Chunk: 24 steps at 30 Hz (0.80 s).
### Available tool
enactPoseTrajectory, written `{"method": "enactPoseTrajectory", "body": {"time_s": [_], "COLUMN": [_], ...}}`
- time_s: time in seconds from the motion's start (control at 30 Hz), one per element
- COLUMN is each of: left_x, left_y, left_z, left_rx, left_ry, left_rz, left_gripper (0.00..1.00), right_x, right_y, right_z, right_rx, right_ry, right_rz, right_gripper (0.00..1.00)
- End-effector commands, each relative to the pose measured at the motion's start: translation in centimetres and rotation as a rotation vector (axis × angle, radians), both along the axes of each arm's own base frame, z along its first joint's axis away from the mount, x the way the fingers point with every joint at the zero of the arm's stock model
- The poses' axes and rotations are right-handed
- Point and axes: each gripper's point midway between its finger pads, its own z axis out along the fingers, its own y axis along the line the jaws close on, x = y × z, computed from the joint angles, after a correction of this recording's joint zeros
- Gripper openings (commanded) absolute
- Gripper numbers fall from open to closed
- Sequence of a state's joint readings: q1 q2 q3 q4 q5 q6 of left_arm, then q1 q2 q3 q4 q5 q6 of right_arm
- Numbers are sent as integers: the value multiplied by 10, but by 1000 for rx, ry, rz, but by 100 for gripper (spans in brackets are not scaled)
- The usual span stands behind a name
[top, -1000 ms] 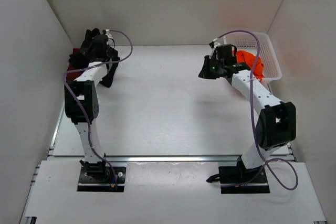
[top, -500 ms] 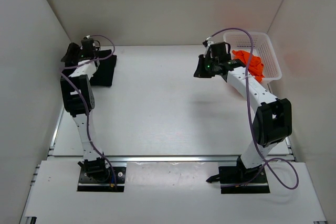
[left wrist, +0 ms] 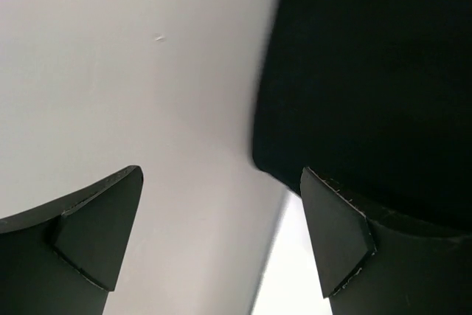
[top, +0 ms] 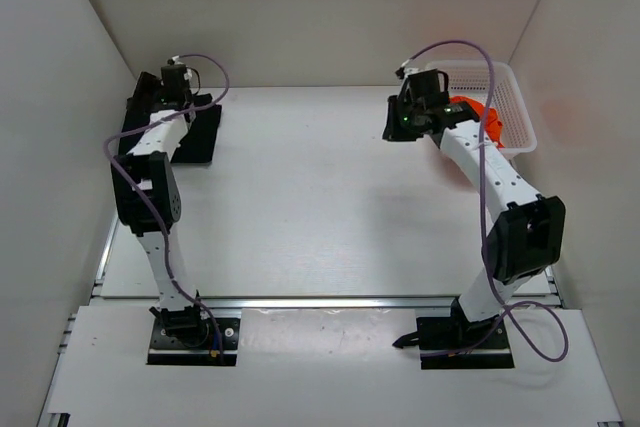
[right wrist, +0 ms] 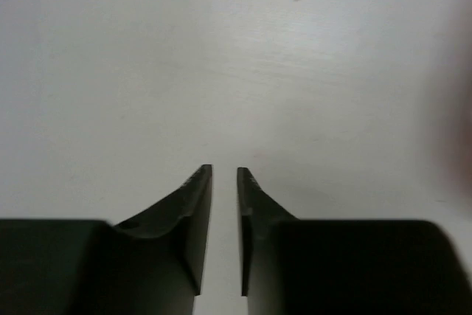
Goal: Fold and stack the t-shirts
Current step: Grab crumpled tshirt from bin with the right arm
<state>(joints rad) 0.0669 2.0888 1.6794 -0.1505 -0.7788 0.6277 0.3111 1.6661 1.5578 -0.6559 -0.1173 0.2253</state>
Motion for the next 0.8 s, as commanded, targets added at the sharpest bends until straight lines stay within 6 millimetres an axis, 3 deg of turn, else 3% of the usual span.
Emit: {"method": "enactPoseTrajectory", "body": {"time_s": [0.0,0.03,0.07,0.1,0.13,0.17,0.23,0.3,0.37,0.43,0.53,0.63,0.7,0.77], "left_x": [-19,-25,-34,-45,-54,-71,-105,-131,-155,-167,-179,-186,-189,-191], "left_y": [-65,-99,-138,-157,-186,-213,-243,-270,-283,-287,-287,-282,-282,-278], "left_z": [47,32,29,26,19,8,-15,-29,-42,-54,-61,-68,-71,-76], "left_rx": [-310,-437,-518,-548,-559,-545,-517,-595,-717,-794,-819,-818,-818,-823], "left_ry": [-41,22,81,116,171,226,323,388,465,517,548,561,563,570], "left_rz": [-191,-291,-409,-460,-534,-587,-649,-702,-694,-680,-656,-619,-602,-577], "left_gripper": [99,99,99,99,99,99,98,98,98,99,99,98,98,98], "right_x": [9,12,15,19,22,24,46,63,86,112,126,125,130,131], "right_y": [-80,-98,-127,-159,-173,-201,-233,-256,-274,-288,-298,-314,-307,-305], "right_z": [76,81,72,63,60,44,23,4,-5,-27,-58,-85,-99,-107], "right_rx": [-144,-168,-166,-177,-175,-220,-316,-372,-369,-354,-327,-325,-226,-183], "right_ry": [-200,-217,-188,-151,-133,-75,-29,9,19,42,89,146,156,167], "right_rz": [-206,-262,-337,-404,-444,-507,-550,-574,-620,-632,-640,-658,-619,-588], "right_gripper": [20,35,45,47,54,59,66,71,75,76,77,77,67,44]}}
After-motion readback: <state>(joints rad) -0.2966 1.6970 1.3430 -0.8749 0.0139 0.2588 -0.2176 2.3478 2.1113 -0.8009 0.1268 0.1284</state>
